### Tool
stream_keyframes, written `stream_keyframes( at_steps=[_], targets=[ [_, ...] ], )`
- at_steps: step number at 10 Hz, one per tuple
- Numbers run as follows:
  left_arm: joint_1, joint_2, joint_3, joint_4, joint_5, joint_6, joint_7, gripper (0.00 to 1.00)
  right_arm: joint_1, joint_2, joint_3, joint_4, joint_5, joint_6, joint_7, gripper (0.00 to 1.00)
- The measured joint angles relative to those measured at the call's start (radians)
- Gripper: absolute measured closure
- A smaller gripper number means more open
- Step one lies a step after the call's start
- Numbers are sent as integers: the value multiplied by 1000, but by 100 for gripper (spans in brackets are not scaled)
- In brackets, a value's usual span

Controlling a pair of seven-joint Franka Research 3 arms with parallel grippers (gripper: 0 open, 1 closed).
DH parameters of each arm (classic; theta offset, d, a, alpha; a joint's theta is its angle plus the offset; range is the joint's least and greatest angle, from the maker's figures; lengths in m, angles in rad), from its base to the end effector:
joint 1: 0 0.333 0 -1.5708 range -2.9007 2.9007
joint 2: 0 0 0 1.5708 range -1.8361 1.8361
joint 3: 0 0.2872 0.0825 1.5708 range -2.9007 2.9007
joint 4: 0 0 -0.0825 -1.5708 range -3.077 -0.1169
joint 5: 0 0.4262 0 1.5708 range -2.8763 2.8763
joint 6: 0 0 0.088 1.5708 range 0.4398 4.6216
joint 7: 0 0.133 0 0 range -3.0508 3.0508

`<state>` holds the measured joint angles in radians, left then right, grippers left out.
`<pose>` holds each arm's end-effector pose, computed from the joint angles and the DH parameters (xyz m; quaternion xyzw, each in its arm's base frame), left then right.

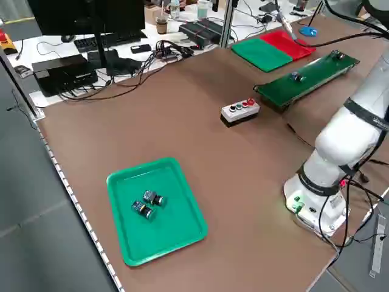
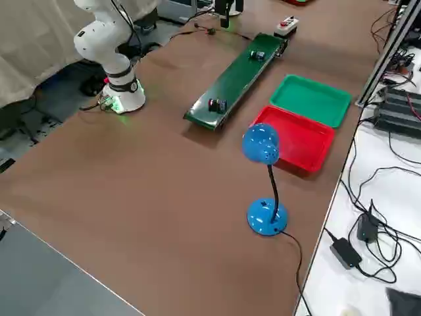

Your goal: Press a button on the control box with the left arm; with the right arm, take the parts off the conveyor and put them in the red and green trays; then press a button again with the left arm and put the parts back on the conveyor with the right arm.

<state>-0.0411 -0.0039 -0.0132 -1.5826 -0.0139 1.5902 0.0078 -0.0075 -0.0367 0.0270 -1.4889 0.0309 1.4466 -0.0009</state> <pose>0.5968 -0.0343 0.5677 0.9995 -0.0309 0.0056 0.0071 0.5724 0.0159 0.6219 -0.9998 -0.0121 0.0029 0.0148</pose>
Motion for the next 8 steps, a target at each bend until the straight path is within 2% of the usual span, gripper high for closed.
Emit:
stream_keyframes(
  at_steps=[6,7,8],
  targets=[
    [0,1,8,-22,0,0,-2,13,0,0,0,0,0,-2,0,0],
    [0,3,8,-44,0,1,-5,22,0,0,0,-1,0,-3,0,0],
    [0,5,8,-87,0,27,-6,40,0,1,0,-7,0,-3,0,0]
  ],
)
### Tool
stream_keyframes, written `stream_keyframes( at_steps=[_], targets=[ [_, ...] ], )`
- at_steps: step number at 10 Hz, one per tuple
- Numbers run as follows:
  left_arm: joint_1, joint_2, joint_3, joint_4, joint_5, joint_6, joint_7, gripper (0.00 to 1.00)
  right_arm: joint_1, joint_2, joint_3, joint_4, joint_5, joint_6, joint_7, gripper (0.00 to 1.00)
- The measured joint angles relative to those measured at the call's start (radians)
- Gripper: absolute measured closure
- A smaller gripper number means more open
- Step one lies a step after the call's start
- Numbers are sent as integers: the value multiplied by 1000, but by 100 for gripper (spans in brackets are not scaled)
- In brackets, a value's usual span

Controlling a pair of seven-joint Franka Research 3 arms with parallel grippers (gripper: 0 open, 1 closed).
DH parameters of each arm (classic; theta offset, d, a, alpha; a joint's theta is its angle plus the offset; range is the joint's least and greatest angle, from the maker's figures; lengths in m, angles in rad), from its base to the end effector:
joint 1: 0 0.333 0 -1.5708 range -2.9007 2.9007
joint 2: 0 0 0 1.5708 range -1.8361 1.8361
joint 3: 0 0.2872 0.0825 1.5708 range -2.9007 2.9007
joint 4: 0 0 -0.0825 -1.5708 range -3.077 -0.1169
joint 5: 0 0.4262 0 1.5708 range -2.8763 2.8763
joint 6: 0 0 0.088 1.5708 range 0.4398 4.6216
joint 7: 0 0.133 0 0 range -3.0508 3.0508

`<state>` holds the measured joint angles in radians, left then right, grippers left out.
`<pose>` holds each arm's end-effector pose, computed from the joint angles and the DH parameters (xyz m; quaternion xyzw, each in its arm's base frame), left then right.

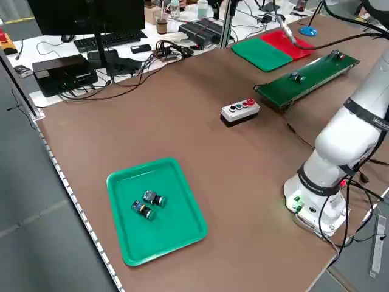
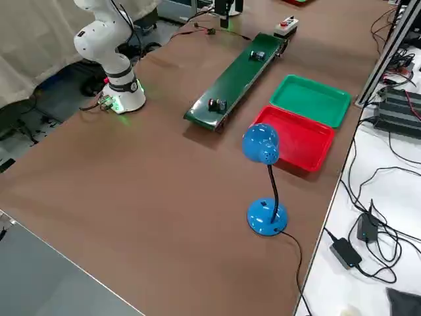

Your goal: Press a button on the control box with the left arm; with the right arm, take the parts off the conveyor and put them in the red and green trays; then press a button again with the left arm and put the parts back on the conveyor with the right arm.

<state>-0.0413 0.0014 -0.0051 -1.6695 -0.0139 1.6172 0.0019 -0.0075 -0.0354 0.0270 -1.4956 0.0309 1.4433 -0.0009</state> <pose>0.5952 -0.0294 0.5221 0.9993 -0.0236 -0.0270 0.0063 0.5723 0.0158 0.6176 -0.9998 -0.0120 0.0086 0.0148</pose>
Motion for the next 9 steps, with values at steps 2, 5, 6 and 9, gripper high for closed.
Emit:
stream_keyframes(
  at_steps=[2,5,6,9],
  targets=[
    [-5,6,-11,-108,0,116,0,71,-2,3,-1,-23,0,1,0,0],
    [-13,9,-67,-244,0,267,-15,99,-2,5,-4,-25,-1,2,0,0],
    [-13,11,-84,-297,0,333,-17,99,-2,5,-4,-25,-1,2,0,0],
    [-16,18,-163,-456,0,530,-100,99,-2,4,-4,-24,-1,2,0,0]
  ],
)
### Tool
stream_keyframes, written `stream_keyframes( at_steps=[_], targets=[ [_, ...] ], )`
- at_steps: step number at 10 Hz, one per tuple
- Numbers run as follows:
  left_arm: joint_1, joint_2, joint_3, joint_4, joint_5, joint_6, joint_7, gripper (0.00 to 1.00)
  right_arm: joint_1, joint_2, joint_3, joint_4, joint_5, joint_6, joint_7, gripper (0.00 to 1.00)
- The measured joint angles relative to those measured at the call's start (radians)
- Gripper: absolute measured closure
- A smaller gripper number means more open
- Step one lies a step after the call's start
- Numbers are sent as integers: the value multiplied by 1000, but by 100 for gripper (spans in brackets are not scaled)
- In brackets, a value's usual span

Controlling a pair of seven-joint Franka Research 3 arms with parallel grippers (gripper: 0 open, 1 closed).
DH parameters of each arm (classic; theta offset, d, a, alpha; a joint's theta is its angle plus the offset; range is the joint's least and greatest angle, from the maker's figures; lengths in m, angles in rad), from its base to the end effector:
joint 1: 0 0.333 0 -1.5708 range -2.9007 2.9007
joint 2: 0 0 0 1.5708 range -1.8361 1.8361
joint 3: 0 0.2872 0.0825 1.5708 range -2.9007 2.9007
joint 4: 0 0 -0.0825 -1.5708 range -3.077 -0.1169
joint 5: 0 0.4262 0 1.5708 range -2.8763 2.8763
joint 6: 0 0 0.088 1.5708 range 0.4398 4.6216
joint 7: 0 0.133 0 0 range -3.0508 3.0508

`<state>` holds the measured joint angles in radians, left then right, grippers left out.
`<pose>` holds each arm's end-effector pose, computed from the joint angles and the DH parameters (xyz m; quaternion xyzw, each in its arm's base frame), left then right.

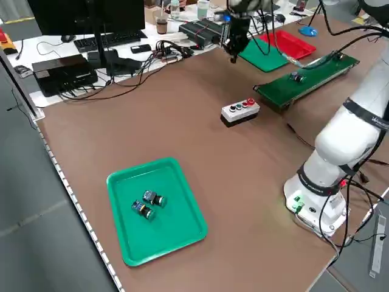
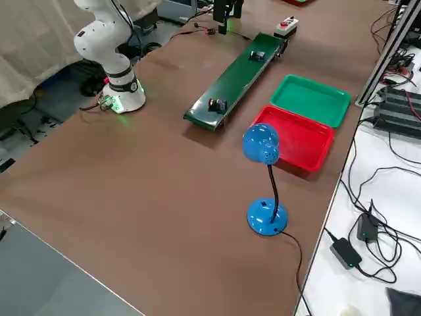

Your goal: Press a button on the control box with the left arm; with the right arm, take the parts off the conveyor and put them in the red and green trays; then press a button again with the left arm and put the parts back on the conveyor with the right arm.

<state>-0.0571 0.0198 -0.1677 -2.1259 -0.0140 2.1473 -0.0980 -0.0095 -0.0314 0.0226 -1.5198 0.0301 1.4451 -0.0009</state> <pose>0.5642 -0.1299 0.3233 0.9982 -0.0595 -0.0003 0.0076 0.5735 0.0120 0.6033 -0.9996 -0.0085 0.0217 0.0145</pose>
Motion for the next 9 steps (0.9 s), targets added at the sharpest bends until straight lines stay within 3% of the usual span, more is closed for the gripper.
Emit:
stream_keyframes(
  at_steps=[5,7,9],
  targets=[
    [-7,11,-13,-177,0,80,-11,99,0,0,0,0,0,0,0,0],
    [-14,8,-14,-260,0,162,-11,99,0,0,0,0,0,0,0,0],
    [-14,7,-14,-295,0,193,-11,99,0,0,0,0,0,0,0,0]
  ],
)
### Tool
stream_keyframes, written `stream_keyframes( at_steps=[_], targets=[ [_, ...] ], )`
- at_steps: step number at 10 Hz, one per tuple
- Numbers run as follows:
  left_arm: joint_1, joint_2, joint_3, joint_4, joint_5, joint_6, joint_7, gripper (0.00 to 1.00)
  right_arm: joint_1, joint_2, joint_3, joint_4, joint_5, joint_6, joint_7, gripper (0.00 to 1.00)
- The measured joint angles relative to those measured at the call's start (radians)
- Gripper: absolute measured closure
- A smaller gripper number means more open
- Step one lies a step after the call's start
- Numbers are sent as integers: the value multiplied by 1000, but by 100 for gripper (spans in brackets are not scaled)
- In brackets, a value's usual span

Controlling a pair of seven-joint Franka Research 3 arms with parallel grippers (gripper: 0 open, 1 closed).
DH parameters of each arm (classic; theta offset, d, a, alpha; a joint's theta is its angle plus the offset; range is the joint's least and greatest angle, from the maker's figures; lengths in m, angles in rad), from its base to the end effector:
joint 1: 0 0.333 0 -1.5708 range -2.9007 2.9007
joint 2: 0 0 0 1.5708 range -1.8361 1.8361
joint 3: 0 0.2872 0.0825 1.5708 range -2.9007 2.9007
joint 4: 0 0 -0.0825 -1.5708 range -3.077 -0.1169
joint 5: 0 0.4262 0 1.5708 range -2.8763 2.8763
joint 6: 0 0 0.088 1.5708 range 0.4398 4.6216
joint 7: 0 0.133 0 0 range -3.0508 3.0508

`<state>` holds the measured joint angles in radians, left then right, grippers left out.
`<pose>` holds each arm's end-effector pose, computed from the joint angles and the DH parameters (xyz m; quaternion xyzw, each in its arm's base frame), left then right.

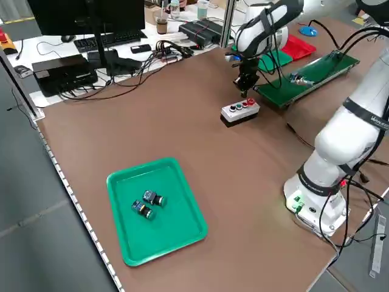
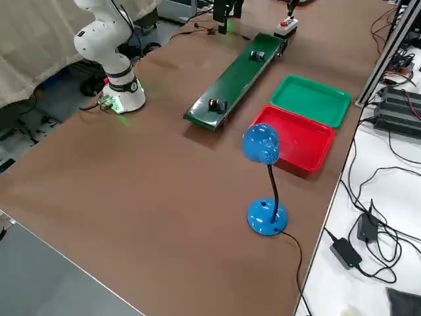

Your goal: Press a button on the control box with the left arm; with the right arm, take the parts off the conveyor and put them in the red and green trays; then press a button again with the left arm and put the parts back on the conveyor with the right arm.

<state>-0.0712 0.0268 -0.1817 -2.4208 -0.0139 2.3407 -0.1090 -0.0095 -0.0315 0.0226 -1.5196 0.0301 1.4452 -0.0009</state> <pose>0.4834 -0.1260 0.2016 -0.9963 0.0668 0.0536 0.0026 0.5734 0.0120 0.6035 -0.9996 -0.0085 0.0215 0.0145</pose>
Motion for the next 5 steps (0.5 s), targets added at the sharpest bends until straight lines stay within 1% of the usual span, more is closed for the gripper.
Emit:
stream_keyframes(
  at_steps=[5],
  targets=[
    [-3,1,-5,-26,0,0,0,99,0,0,0,0,0,0,0,0]
  ],
)
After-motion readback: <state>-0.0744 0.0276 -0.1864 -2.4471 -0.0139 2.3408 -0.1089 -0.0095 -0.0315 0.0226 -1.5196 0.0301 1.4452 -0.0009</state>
